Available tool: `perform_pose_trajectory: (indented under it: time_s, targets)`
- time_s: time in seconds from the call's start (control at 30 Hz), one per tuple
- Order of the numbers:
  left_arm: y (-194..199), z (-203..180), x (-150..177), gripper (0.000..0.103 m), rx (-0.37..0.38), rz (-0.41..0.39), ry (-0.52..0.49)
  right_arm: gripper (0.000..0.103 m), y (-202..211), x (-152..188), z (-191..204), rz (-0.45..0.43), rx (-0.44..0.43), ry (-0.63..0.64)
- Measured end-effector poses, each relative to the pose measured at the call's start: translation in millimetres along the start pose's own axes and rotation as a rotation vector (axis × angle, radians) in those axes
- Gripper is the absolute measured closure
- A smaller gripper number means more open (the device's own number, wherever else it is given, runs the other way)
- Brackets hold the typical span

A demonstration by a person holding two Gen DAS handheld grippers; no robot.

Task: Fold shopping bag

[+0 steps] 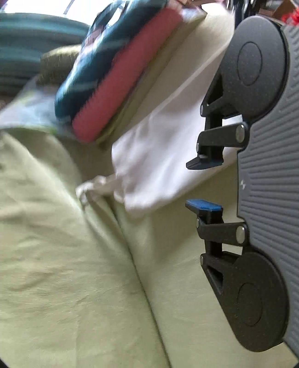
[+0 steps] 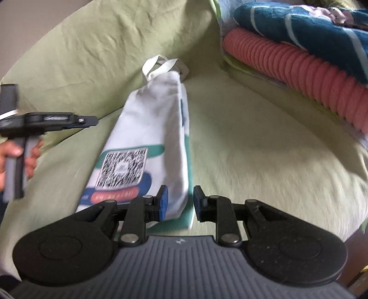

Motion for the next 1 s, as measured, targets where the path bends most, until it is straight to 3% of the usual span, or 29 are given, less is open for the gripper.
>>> perform_pose_trajectory:
  time_s: [0.07,0.2,0.27,0.37,0.53,0.57,0.6,0.67,0.73,0.8,1.0]
  targets:
    - [19.0,-32.9,7.1,0.069,0.017,-0.019,-0.015,0.095,1.7,1.2,2.6,-0.018,0.016,0.03]
    - [40.0,-95.3,26.1,0.069,0.02,0.002,-0.153,0.098,16.4,6.7,8.5,-0.052,0.069,0.079]
    - [34.4,-121.3,39.4,0.068,0.001,0.053,-0.257,0.098,12.3,17.0,4.4,-0.031,0.127,0.106]
    - [15.7,-138.9,62.7,0.066,-0.066,0.159,-0.373,0.096,15.8,18.2,8.7,-0.024,0.148,0.129]
    - [26.1,-133.6,44.2,0.079,-0.053,0.103,-0.411,0.095,38.1,0.6,24.5,-0.111,0.13,0.22]
    - [27.9,-130.1,38.0,0.085,-0.043,0.085,-0.431,0.095,38.5,-2.4,29.7,-0.125,0.102,0.245]
    - [28.9,-126.7,34.9,0.103,-0.031,0.076,-0.44,0.095,36.6,-2.9,34.8,-0.12,0.063,0.268]
    - [28.1,-118.9,37.9,0.103,0.016,0.085,-0.432,0.096,25.0,0.9,38.0,-0.07,0.03,0.307]
    - [17.6,-112.0,45.3,0.103,0.06,0.11,-0.445,0.096,3.7,6.6,24.7,-0.004,0.093,0.321]
    - [2.9,-103.1,56.0,0.103,0.057,0.136,-0.481,0.103,-8.8,8.6,15.8,0.024,0.097,0.308]
    - [-34.8,-68.1,40.9,0.103,0.064,0.044,-0.488,0.103,-25.8,-4.7,14.3,0.077,0.081,0.285]
Point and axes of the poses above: each gripper's, at about its wrist camera, not at the fingertips, and y roughly against the way its jaws point, z to its left, x to its underside, the point moved 7 cm from there along -y, roughly the way its jaws point, and after that the axes turned 13 degrees about -y, right-handed, at the moved point
